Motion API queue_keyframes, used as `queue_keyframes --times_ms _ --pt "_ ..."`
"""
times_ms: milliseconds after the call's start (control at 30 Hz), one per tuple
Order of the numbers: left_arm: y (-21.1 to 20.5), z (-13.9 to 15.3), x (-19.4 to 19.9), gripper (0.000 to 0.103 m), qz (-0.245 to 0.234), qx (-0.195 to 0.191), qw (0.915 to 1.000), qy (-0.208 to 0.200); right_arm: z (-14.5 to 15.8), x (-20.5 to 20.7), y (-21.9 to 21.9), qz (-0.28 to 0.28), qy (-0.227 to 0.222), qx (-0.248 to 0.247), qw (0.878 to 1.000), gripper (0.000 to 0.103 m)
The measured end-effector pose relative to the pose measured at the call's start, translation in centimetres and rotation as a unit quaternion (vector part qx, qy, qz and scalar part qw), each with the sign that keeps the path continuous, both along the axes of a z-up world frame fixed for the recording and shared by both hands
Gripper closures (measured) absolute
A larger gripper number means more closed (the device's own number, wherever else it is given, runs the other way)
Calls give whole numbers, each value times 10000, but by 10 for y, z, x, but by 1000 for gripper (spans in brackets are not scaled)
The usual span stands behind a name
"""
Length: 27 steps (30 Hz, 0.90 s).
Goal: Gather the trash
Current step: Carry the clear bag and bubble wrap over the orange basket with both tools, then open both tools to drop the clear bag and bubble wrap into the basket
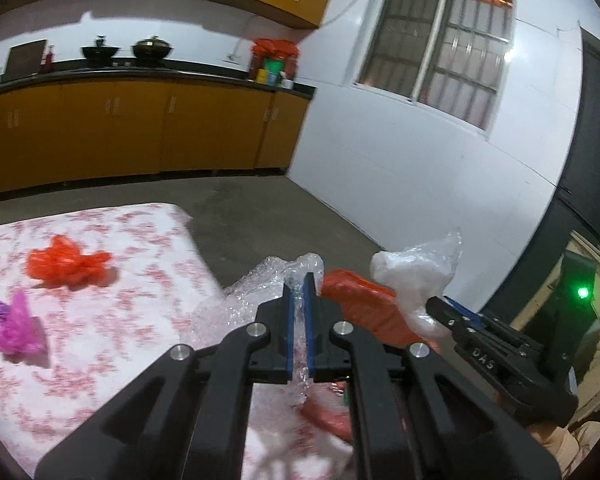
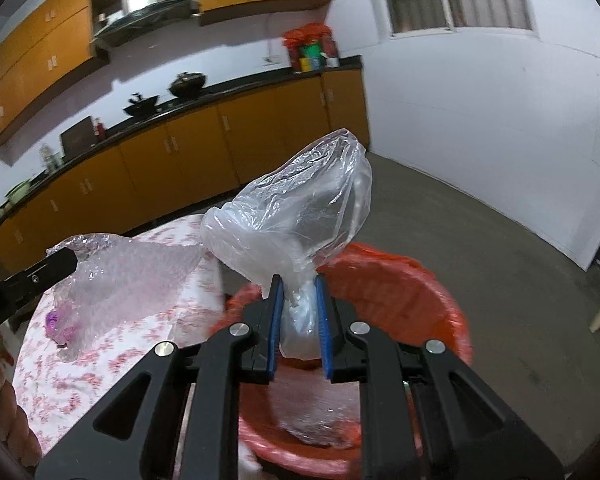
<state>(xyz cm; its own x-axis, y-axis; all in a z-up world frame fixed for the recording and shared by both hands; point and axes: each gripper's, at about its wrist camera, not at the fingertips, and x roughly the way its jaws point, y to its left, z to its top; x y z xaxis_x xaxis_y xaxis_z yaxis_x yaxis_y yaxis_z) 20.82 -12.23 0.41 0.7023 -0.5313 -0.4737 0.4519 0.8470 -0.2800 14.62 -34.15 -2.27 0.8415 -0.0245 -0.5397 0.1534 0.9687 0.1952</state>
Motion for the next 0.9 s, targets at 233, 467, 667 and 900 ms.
queue_keyframes --times_ms 233,467,667,900 --pt "-43 -15 4 97 -416 -29 9990 172 -8 -6 -22 -267 132 77 9995 86" --pt "-70 -30 6 97 -694 7 9972 266 -10 -5 -36 -422 160 149 9989 86" --pt "-89 -49 11 96 -836 120 9955 436 -13 0 -42 -497 221 247 9982 86" --pt "-88 -68 21 76 -730 197 9945 723 -20 7 -45 -416 289 367 9980 71"
